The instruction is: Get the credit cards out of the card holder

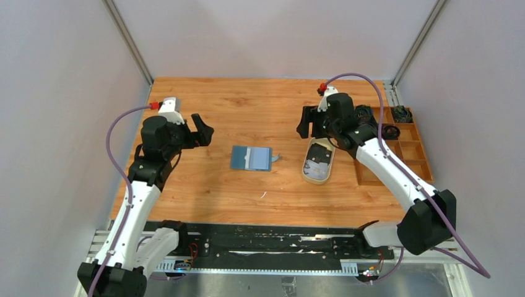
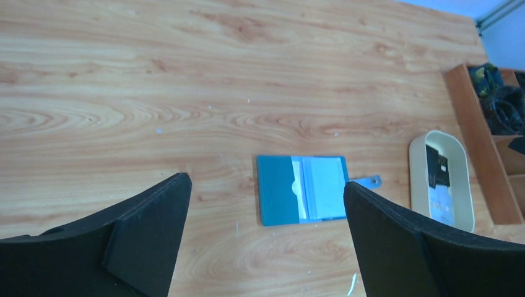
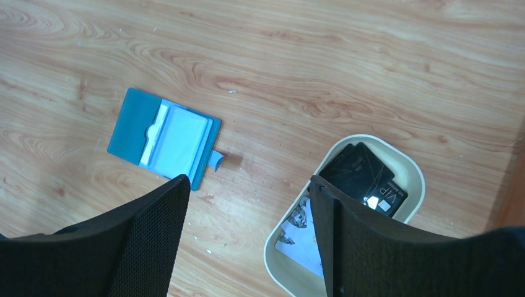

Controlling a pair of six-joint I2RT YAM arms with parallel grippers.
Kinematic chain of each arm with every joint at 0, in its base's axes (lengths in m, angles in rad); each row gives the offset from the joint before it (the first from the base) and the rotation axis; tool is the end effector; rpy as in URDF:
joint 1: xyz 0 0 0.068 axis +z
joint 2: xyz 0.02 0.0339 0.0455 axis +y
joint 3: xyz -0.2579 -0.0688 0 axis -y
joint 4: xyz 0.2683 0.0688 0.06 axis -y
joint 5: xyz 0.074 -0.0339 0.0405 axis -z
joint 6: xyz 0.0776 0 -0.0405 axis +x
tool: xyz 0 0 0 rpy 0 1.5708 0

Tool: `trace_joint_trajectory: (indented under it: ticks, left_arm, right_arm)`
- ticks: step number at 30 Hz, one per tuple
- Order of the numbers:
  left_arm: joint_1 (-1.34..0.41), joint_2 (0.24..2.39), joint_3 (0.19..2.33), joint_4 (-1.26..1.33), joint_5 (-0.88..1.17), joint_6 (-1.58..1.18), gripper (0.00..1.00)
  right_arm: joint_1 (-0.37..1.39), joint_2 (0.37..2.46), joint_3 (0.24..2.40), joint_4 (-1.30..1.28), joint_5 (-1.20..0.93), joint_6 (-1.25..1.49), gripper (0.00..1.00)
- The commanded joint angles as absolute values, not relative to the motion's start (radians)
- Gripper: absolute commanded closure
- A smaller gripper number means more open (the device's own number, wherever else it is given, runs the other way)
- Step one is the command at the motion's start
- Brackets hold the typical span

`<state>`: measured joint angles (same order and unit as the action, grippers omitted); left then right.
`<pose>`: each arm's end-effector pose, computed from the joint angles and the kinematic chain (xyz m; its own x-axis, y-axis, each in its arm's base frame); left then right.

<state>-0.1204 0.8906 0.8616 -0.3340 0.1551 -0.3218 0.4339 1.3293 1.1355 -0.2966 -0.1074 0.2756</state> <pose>0.2652 -0.0442 0.3127 -0.4173 -0.2643 -0.8695 0.1371 0.9275 -0.3477 0.3290 0.1616 0.2999 -0.5483 0.0441 -0.8351 -0.3685 0.8837 0.2886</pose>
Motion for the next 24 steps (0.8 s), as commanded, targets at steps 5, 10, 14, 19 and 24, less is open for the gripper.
trace_joint_trajectory:
  ticks: [5, 10, 14, 19, 24]
  left_arm:
    - [-0.109, 0.865, 0.879, -0.286, 0.071, -0.315, 0.0]
    - [-0.109, 0.855, 0.907, -0.286, 0.042, -0.304, 0.0]
    - [-0.109, 0.844, 0.908, -0.274, 0.035, -0.288, 0.0]
    - [-0.109, 0.849, 0.909, -0.274, 0.029, -0.272, 0.0]
    - [-0.109, 0.853, 0.916, -0.283, 0.026, -0.249, 0.0]
  right_arm:
    - [0.44, 1.272, 1.085, -0.233, -0.087, 0.233, 0.24]
    - [0.44, 1.285, 1.074, -0.218, -0.117, 0.242, 0.24]
    - [0.439, 1.288, 1.072, -0.214, -0.124, 0.234, 0.24]
    - [0.439, 1.254, 1.043, -0.205, -0.135, 0.178, 0.25]
    - [0.439, 1.255, 1.093, -0.26, -0.051, 0.186, 0.25]
